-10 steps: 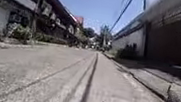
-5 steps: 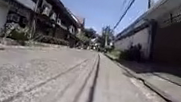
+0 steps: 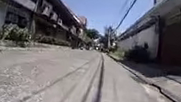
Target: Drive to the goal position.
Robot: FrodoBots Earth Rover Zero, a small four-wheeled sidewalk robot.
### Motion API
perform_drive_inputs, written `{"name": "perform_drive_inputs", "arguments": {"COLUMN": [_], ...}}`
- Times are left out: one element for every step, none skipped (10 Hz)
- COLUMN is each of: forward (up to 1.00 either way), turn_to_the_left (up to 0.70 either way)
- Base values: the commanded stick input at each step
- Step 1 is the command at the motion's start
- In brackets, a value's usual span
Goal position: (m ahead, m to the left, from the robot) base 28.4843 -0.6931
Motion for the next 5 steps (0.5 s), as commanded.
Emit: {"name": "perform_drive_inputs", "arguments": {"forward": [1.0, 1.0, 1.0, 1.0, 1.0], "turn_to_the_left": [-0.21, 0.0, 0.0, 0.0, 0.0]}}
